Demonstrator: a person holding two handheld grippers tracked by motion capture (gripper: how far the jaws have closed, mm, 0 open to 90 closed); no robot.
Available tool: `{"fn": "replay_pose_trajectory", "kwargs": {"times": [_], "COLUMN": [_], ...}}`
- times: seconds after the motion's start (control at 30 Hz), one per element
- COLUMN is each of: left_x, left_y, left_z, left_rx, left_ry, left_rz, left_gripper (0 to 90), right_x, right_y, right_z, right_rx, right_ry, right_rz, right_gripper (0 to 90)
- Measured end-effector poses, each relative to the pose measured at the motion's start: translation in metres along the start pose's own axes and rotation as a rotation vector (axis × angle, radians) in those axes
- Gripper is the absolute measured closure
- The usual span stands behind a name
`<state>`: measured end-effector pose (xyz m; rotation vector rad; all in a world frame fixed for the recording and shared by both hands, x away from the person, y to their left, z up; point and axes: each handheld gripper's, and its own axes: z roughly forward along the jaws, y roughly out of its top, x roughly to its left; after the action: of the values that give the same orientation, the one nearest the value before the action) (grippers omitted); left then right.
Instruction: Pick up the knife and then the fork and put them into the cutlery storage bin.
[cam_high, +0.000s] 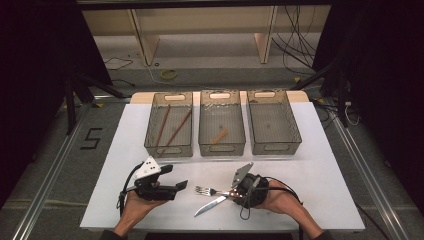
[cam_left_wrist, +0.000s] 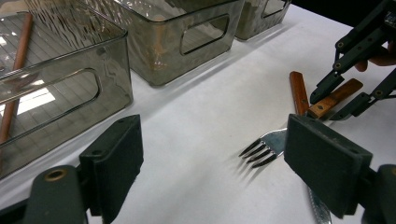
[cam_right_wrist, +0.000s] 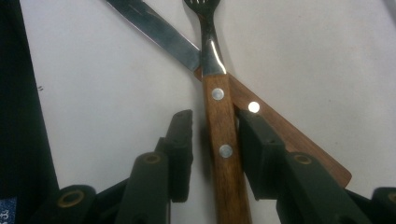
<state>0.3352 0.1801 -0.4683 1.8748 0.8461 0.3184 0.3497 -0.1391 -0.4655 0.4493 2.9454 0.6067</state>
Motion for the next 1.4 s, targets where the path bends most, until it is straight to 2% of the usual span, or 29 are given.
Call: {"fn": "replay_pose_trajectory", "kwargs": {"times": [0.4, 0.57, 1.0, 1.4], "left_x": [-0.001, -0.001, 0.001, 0.001], "left_y": [-0.001, -0.001, -0.002, -0.003], "left_z": [0.001, 0.002, 0.001, 0.0], "left_rx": [0.007, 0.008, -0.008, -0.023], "left_ry": [0.001, -0.002, 0.001, 0.002], "left_rz": [0.003, 0.004, -0.003, -0.004], "left_gripper": [19.3, 19.3, 19.2, 18.9], "right_x": [0.0, -0.001, -0.003, -0.009], "right_y": [0.003, 0.003, 0.0, -0.002], "right_z": [0.002, 0.002, -0.013, -0.023], "right_rx": [0.018, 0.013, -0.063, -0.101], "right_ry": [0.003, 0.013, 0.006, -0.012], "right_rz": [0.0, 0.001, 0.036, 0.059], "right_gripper": [75.3, 76.2, 76.8, 76.8]}}
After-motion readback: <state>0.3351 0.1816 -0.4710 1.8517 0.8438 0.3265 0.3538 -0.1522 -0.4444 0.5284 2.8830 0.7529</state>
